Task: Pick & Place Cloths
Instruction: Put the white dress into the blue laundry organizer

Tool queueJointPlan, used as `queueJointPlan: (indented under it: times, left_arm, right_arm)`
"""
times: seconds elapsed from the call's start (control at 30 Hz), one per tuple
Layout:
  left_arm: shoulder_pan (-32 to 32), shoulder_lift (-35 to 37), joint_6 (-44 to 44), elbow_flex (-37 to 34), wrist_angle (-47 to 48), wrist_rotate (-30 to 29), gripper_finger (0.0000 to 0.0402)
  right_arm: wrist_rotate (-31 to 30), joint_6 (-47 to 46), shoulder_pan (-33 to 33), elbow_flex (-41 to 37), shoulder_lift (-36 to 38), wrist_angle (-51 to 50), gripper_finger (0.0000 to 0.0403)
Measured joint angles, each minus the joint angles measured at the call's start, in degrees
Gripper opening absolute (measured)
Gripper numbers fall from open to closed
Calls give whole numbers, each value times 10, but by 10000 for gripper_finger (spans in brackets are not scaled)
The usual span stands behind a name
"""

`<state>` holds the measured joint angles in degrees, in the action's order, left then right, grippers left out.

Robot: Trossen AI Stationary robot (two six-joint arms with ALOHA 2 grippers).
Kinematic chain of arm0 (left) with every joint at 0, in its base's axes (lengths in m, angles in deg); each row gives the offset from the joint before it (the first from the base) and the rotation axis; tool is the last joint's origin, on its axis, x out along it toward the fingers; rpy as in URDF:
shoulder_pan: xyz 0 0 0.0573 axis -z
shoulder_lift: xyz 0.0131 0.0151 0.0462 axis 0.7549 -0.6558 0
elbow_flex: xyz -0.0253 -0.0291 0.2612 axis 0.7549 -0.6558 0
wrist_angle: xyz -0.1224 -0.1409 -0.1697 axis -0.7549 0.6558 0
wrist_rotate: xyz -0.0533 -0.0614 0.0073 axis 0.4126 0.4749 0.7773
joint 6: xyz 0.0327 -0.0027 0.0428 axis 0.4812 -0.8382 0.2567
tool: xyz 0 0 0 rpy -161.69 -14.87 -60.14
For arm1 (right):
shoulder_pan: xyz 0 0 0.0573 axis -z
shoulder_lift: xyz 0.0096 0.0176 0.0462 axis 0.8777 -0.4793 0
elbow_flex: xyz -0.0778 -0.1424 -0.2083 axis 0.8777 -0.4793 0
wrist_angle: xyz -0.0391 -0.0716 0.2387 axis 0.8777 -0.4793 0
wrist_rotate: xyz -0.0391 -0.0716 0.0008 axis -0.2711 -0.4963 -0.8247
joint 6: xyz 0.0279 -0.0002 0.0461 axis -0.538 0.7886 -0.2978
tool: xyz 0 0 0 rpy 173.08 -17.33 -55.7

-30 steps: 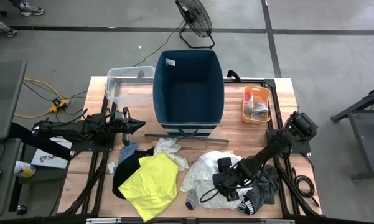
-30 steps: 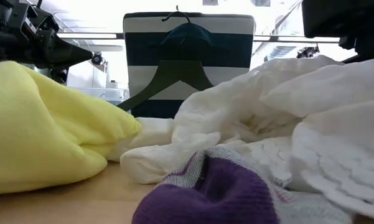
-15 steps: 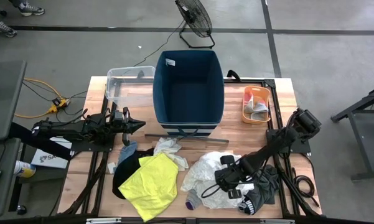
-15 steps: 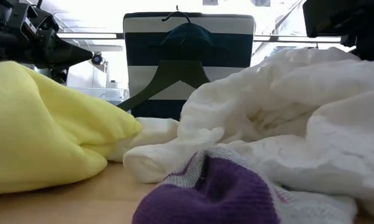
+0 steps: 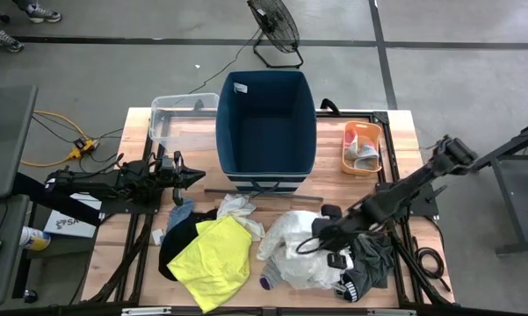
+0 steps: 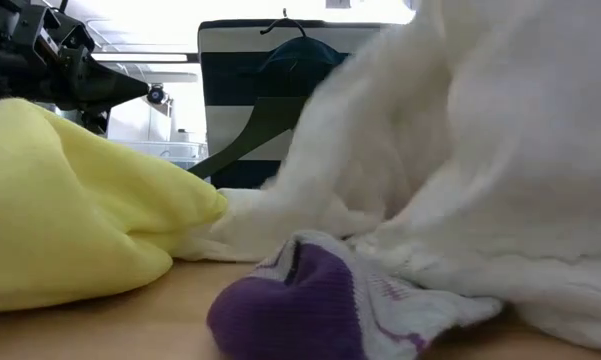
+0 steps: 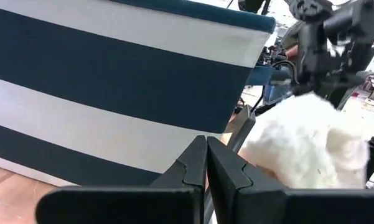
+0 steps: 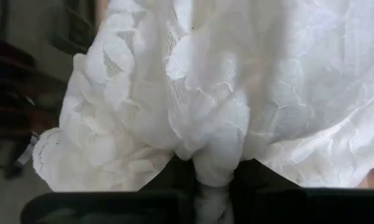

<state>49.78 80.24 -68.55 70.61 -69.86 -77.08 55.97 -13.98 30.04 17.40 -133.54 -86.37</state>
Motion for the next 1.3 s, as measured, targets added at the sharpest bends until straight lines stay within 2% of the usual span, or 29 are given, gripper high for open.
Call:
queueJointPlan:
  times: [0.13,0.33,0.5,0.83,1.1,1.3]
  left_arm:
    - [0,0,0,0,0,0,10]
    - [0,0,0,0,0,0,10]
    - [0,0,0,0,0,0,10]
    - [0,0,0,0,0,0,10]
    - [0,0,0,0,0,0,10]
    - [0,0,0,0,0,0,10]
  right_arm:
    - [-31,-6,-2,0,63,11,38]
    - [-129,19,-2,1,150,58,38]
    - [-189,84,-2,1,207,132,38]
    - [-258,256,-2,2,277,271,38]
    - [-249,330,0,3,325,294,38]
    - [-141,344,34,3,368,315,38]
